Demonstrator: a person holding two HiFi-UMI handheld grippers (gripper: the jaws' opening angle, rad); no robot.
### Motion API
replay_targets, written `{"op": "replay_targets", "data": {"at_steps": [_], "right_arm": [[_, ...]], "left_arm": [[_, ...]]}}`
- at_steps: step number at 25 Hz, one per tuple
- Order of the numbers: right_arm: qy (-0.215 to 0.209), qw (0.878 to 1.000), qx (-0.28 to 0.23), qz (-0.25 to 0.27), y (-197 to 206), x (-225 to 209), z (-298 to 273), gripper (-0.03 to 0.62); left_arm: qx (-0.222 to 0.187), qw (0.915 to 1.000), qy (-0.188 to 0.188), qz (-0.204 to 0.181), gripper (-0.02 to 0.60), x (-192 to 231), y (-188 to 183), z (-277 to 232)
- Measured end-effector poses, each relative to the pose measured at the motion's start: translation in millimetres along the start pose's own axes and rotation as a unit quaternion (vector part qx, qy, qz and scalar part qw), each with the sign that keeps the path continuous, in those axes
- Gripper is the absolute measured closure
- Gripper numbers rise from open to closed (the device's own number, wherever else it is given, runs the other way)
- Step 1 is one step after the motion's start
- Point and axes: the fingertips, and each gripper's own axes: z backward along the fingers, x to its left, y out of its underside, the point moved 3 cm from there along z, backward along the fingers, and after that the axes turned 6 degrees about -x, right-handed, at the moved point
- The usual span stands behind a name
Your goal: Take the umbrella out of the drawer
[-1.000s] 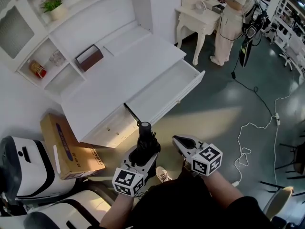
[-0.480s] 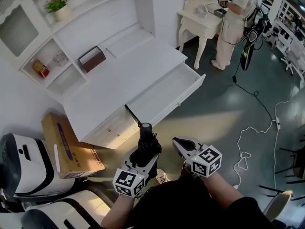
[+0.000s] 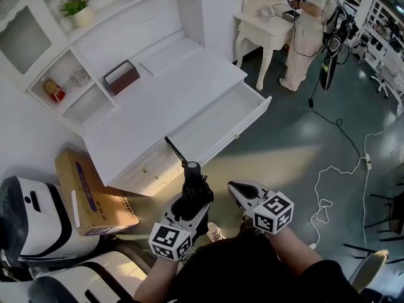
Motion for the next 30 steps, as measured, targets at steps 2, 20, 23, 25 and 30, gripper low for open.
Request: {"op": "replay_targets", "data": {"at_steps": [2, 20, 23, 25, 30], "right_arm": [[0.001, 1.0, 0.0, 0.001, 0.3, 1.2, 0.7, 0.591], [-0.003, 1.0, 0.004, 0.005, 1.2, 6.2, 2.4, 0.592], [-0.003, 1.0, 0.004, 0.005, 1.1, 5.9, 4.0, 0.592], [-0.003, 1.0, 0.004, 0.006, 0.6, 5.3, 4.6, 0.592], [-0.002, 1.0, 0.004, 0.007, 0.8, 3.4, 4.9, 0.592]], "left_arm": [[-0.001, 1.0, 0.002, 0.0, 0.319, -0.5, -0.3, 0.7], [-0.001, 1.0, 0.003, 0.003, 0.319, -4.4, 0.1, 4.3], [0.0, 1.0, 0.003, 0.003, 0.319, -6.4, 1.0, 4.2], [0.001, 1.0, 0.004, 0.004, 0.319, -7.0, 1.2, 3.3], [0.001, 1.0, 0.006, 0.003, 0.319, -7.7, 2.0, 0.8]]}}
